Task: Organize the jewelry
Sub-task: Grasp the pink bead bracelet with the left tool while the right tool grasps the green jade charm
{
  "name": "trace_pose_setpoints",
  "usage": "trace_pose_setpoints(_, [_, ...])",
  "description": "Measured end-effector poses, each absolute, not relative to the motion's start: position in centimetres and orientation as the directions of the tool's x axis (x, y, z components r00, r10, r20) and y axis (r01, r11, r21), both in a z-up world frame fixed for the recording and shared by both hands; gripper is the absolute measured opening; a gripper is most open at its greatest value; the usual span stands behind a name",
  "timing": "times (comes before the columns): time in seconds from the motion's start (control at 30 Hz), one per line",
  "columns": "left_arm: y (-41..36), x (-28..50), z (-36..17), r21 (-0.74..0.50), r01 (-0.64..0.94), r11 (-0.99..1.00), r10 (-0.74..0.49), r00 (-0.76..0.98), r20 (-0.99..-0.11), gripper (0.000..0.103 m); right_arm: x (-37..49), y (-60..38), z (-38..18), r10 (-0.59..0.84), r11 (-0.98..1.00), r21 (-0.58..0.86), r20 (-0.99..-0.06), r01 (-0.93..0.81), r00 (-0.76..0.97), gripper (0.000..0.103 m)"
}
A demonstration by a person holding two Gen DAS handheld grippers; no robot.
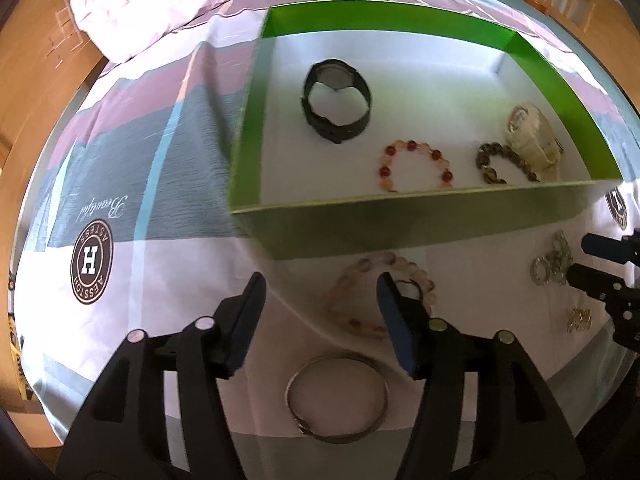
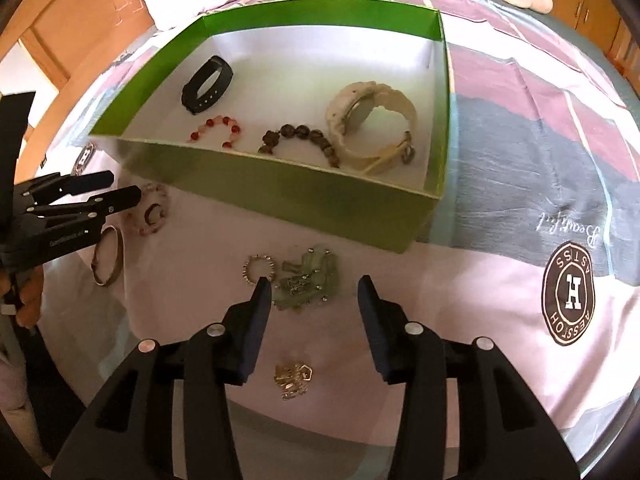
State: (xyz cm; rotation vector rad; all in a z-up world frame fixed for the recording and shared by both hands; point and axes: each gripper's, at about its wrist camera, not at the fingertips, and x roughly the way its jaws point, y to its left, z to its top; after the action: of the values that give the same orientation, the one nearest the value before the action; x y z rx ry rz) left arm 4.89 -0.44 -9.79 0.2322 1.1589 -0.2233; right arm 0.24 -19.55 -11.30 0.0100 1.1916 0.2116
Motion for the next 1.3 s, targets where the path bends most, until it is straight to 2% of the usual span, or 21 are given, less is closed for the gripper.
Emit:
trace_pose_setpoints(0.07, [-0.7,4.8,-9.9,0.069,0.301,0.951,-0.053,0.38,-0.923,0.061,0.3,-19.3,-11.8,0.145,0.98,0.087,-0.927,-0.178,0.346,0.045])
trace_pose_setpoints(0.1, [-0.7,4.8,-9.9,0.072,0.303,0.95,-0.051,0.378,-0.924,0.061,0.2,-19.0,-12.1,0.138,0.978,0.076,-0.931,-0.192,0.337,0.041])
trace_pose_setpoints(0.2, [-0.7,4.8,-10.1,0.075,0.303,0.95,-0.047,0.375,-0.926,0.061,0.1,-18.6,-12.2,0.151,0.973,0.08,-0.929,-0.217,0.337,0.019])
trace_pose_setpoints(0.27, [-0.8,4.7,-10.1,0.074,0.307,0.949,-0.05,0.375,-0.926,0.061,0.1,-18.7,-11.9,0.171,0.97,0.097,-0.925,-0.222,0.341,0.009])
trace_pose_setpoints(0.37, [-1.0,4.6,-10.1,0.077,0.315,0.946,-0.049,0.374,-0.926,0.061,-0.1,-19.0,-11.4,0.21,0.966,0.138,-0.914,-0.218,0.348,0.006])
trace_pose_setpoints(0.6, [-1.2,4.5,-10.1,0.079,0.32,0.944,-0.049,0.373,-0.926,0.065,-0.3,-20.5,-9.5,0.239,0.968,0.179,-0.876,-0.177,0.418,0.006])
trace_pose_setpoints(0.87, [0.1,5.0,-9.7,0.063,0.284,0.957,-0.051,0.378,-0.924,0.067,0.6,-22.5,-10.3,0.203,0.979,0.189,-0.894,-0.074,0.4,0.006])
trace_pose_setpoints(0.97, [-0.4,4.7,-9.9,0.034,0.314,0.949,-0.083,0.353,-0.932,0.068,0.5,-22.0,-10.7,0.202,0.979,0.182,-0.899,-0.087,0.389,0.015])
trace_pose_setpoints(1.03, [-1.3,4.3,-10.0,0.046,0.353,0.935,-0.088,0.354,-0.931,0.071,0.5,-20.9,-10.8,0.201,0.978,0.165,-0.898,-0.124,0.391,0.026])
trace_pose_setpoints(1.1, [-1.9,3.9,-10.2,0.061,0.383,0.922,-0.084,0.351,-0.932,0.072,0.4,-20.0,-10.8,0.188,0.979,0.137,-0.895,-0.153,0.405,0.041])
trace_pose_setpoints(1.3, [-2.6,3.7,-10.8,0.08,0.402,0.912,-0.068,0.342,-0.937,0.075,1.6,-18.6,-12.1,0.192,0.977,0.133,-0.888,-0.167,0.417,0.042])
